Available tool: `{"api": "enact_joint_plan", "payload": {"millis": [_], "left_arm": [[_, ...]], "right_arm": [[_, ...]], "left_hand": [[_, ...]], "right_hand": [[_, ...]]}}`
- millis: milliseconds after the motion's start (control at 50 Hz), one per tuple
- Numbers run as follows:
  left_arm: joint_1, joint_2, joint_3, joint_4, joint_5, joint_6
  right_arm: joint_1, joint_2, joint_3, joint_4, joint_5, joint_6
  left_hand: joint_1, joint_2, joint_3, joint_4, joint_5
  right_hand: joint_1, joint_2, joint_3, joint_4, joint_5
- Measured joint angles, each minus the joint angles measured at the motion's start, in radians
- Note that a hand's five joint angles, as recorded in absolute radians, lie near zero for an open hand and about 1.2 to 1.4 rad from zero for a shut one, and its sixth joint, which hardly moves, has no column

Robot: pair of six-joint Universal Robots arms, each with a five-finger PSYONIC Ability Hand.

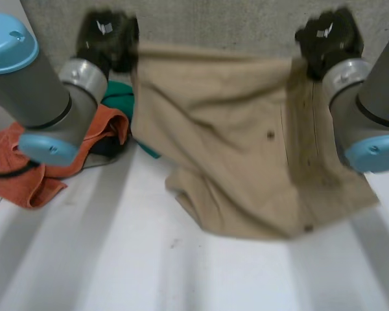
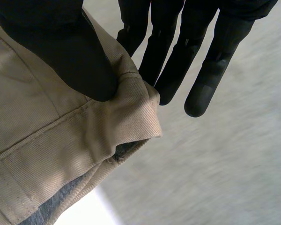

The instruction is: Fold the laundry.

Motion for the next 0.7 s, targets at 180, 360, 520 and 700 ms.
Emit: {"api": "enact_joint_plan", "payload": {"millis": [180, 360, 520, 700], "left_arm": [[-0.024, 0.055, 0.040, 0.403, -0.097, -0.004], [-0.048, 0.117, -0.144, 0.385, -0.100, -0.006], [-0.051, 0.064, -0.336, 0.222, -0.072, 0.000], [-0.094, -0.029, -0.439, -0.044, -0.070, 0.005]], "right_arm": [[0.012, -0.017, -0.039, -0.442, 0.030, 0.001], [0.012, -0.015, -0.034, -0.297, 0.008, 0.006], [0.007, 0.127, 0.014, -0.063, -0.043, 0.004], [0.001, 0.254, 0.097, 0.090, -0.058, -0.005]], "left_hand": [[0.000, 0.000, 0.000, 0.002, 0.000], [0.000, 0.000, 0.000, 0.003, 0.014], [0.000, 0.001, 0.000, 0.003, 0.014], [0.000, 0.001, 0.000, 0.003, 0.014]], "right_hand": [[0.000, 0.000, 0.000, 0.000, 0.000], [0.000, 0.004, 0.000, 0.000, 0.000], [0.000, 0.007, 0.006, 0.000, 0.000], [0.000, 0.007, 0.006, 0.000, 0.000]]}}
